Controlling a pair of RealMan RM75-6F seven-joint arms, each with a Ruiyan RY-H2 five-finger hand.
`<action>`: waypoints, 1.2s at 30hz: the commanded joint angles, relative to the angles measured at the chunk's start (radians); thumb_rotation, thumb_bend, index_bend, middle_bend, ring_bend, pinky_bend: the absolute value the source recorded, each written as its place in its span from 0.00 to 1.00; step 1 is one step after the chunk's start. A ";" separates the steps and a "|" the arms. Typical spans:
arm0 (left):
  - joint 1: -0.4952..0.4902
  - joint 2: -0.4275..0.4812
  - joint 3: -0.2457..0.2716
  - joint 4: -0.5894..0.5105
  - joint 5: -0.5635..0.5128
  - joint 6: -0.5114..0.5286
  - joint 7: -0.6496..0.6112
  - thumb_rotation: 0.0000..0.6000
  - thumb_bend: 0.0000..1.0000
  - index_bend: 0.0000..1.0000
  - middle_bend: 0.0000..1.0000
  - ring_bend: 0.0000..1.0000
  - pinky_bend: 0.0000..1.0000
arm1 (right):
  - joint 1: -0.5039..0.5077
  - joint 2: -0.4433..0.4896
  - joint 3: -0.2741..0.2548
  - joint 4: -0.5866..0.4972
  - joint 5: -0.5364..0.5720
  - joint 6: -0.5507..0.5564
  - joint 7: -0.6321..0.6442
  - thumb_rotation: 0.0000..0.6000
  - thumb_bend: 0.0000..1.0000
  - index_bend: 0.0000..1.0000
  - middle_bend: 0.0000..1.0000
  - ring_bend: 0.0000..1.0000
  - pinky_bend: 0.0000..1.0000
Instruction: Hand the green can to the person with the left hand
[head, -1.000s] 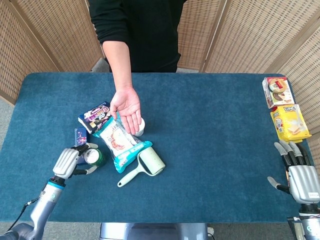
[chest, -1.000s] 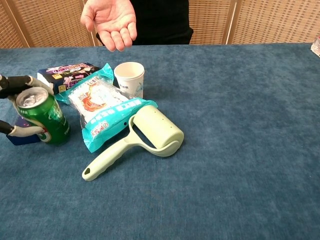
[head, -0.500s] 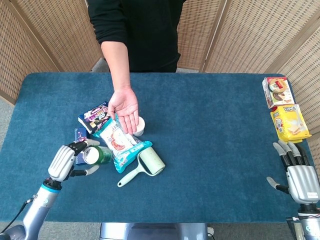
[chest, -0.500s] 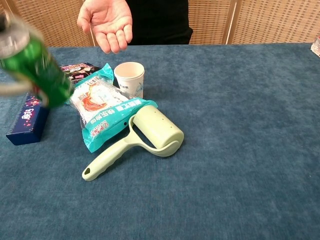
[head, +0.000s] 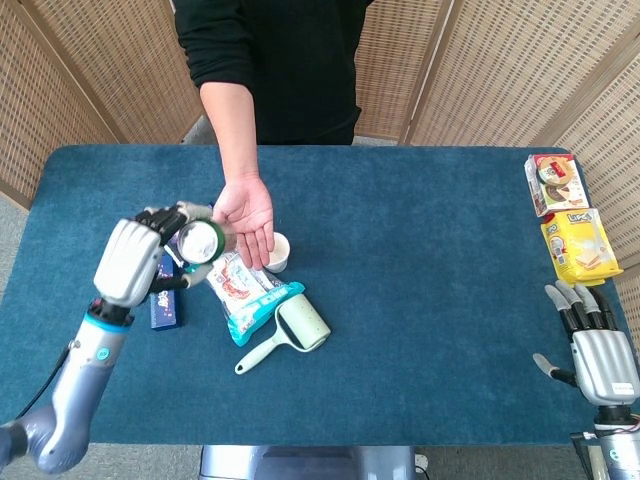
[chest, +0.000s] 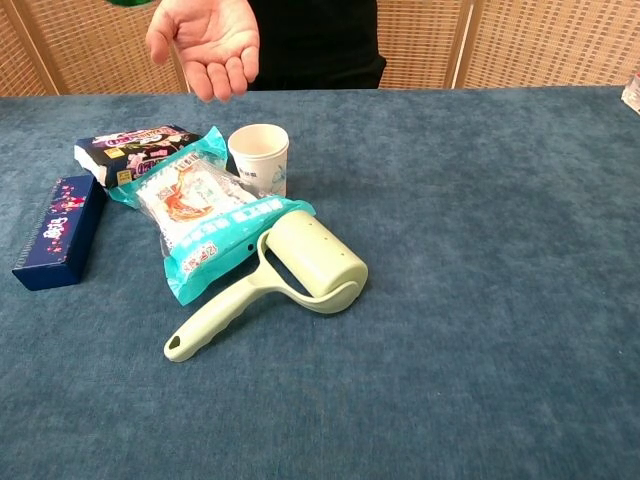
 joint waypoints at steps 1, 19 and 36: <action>-0.049 -0.015 -0.038 0.016 -0.077 -0.045 0.035 1.00 0.33 0.64 0.64 0.50 0.47 | 0.002 -0.001 0.000 0.002 0.002 -0.004 -0.002 1.00 0.00 0.01 0.00 0.02 0.03; -0.168 -0.127 -0.012 0.197 -0.203 -0.165 0.030 1.00 0.22 0.26 0.23 0.18 0.35 | -0.001 0.012 -0.001 -0.006 -0.003 0.003 0.021 1.00 0.00 0.01 0.00 0.02 0.02; -0.015 0.116 0.027 -0.022 -0.052 0.034 0.057 0.99 0.10 0.00 0.00 0.00 0.20 | -0.003 0.020 -0.004 -0.015 -0.009 0.007 0.030 1.00 0.00 0.01 0.00 0.02 0.02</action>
